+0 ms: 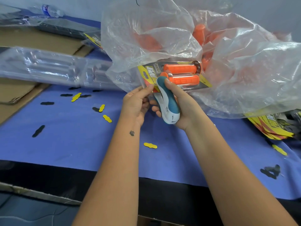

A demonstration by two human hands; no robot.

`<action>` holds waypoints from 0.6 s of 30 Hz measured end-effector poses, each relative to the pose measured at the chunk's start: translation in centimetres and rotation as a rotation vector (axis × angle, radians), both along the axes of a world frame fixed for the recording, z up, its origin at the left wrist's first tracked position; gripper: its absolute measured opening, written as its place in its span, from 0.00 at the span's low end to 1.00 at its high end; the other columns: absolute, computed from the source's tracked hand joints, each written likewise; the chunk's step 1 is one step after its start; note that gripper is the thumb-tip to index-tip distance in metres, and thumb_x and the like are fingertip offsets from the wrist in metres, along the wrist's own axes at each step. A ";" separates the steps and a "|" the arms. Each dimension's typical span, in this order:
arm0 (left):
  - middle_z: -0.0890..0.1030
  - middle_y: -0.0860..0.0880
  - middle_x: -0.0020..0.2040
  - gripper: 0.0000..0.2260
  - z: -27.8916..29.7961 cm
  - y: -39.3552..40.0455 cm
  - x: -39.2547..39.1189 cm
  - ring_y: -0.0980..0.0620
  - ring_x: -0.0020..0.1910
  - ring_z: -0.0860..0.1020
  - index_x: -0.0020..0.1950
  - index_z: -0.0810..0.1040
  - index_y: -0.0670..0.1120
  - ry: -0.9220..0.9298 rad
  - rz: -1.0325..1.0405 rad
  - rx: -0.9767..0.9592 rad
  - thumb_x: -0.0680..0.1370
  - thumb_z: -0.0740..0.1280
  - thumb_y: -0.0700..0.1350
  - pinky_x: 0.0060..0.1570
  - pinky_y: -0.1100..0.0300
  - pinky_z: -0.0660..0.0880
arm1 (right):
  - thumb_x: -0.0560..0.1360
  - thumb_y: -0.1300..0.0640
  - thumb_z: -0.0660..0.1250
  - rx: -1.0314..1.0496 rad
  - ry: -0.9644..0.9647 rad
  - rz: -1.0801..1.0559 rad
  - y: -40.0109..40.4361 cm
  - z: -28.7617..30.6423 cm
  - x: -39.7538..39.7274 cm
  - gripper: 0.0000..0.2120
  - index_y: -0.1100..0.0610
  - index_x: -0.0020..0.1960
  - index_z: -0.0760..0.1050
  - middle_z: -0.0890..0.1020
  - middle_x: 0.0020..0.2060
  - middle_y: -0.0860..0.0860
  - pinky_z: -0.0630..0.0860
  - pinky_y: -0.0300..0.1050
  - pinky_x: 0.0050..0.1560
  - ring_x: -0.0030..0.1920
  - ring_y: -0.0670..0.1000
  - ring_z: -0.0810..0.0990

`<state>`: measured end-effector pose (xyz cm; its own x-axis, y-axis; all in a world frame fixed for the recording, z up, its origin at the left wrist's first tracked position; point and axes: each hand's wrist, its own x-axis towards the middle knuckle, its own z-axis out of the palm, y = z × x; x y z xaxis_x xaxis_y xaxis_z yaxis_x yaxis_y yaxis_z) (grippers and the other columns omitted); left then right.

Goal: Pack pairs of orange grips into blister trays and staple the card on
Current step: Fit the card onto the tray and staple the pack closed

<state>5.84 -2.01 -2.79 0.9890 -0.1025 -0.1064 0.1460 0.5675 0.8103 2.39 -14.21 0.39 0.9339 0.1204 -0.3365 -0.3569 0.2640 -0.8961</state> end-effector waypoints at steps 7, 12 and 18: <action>0.73 0.51 0.27 0.01 -0.4 -0.1 0.4 0.53 0.29 0.64 0.44 0.79 0.42 0.043 0.031 -0.010 0.76 0.69 0.38 0.31 0.58 0.59 | 0.78 0.40 0.62 -0.003 -0.063 -0.010 0.3 -0.5 0.1 0.21 0.57 0.47 0.81 0.83 0.38 0.55 0.77 0.40 0.31 0.33 0.52 0.81; 0.76 0.54 0.26 0.03 -0.3 -0.1 0.4 0.60 0.22 0.65 0.44 0.79 0.43 0.035 0.037 -0.036 0.77 0.67 0.37 0.26 0.66 0.60 | 0.77 0.40 0.63 0.004 -0.081 -0.025 0.3 -1.1 0.0 0.21 0.59 0.50 0.81 0.83 0.39 0.56 0.77 0.40 0.31 0.33 0.53 0.82; 0.78 0.51 0.31 0.03 -0.1 -0.1 0.3 0.60 0.21 0.65 0.44 0.80 0.41 0.065 0.075 -0.084 0.77 0.67 0.36 0.21 0.70 0.61 | 0.78 0.41 0.62 0.013 -0.084 -0.017 0.1 -1.1 -0.2 0.21 0.59 0.52 0.80 0.84 0.37 0.55 0.77 0.40 0.31 0.32 0.52 0.82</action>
